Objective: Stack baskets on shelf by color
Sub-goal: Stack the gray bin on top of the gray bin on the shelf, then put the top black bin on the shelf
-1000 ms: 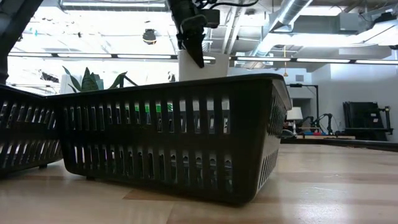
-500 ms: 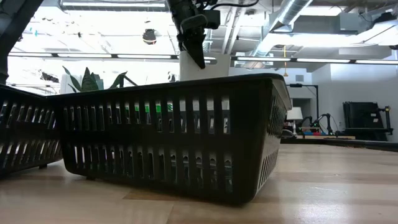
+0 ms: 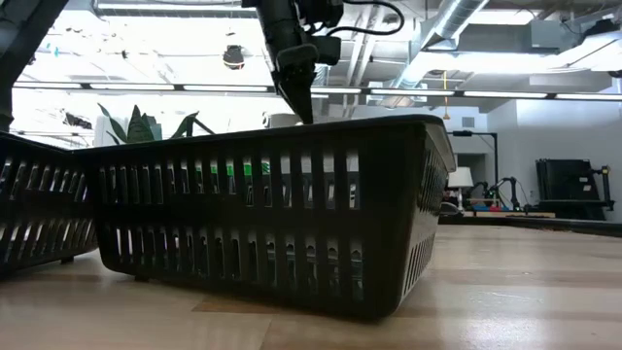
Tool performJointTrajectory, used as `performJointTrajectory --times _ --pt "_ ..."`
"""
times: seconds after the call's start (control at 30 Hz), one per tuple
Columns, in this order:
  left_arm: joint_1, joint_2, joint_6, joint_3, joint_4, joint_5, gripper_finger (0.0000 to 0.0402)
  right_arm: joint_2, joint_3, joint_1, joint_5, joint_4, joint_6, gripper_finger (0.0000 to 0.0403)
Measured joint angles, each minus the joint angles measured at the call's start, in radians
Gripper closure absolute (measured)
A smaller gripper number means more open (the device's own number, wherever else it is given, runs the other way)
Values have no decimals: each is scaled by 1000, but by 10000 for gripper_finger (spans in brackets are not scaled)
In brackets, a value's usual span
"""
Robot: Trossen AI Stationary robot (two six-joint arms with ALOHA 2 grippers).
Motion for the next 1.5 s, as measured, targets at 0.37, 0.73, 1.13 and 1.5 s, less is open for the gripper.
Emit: performJointTrajectory --times 0.37,0.73,1.13,1.5 --pt "68 0 10 0 59 1 251 0 0 0 0 0 0 285" --pt "115 -4 44 3 77 67 250 0 0 0 -1 -5 -1 285" --pt "59 -6 106 1 -79 120 273 0 0 0 -3 -32 -23 285" --pt "52 -8 95 41 -113 41 279 0 0 0 -16 -29 -26 285"
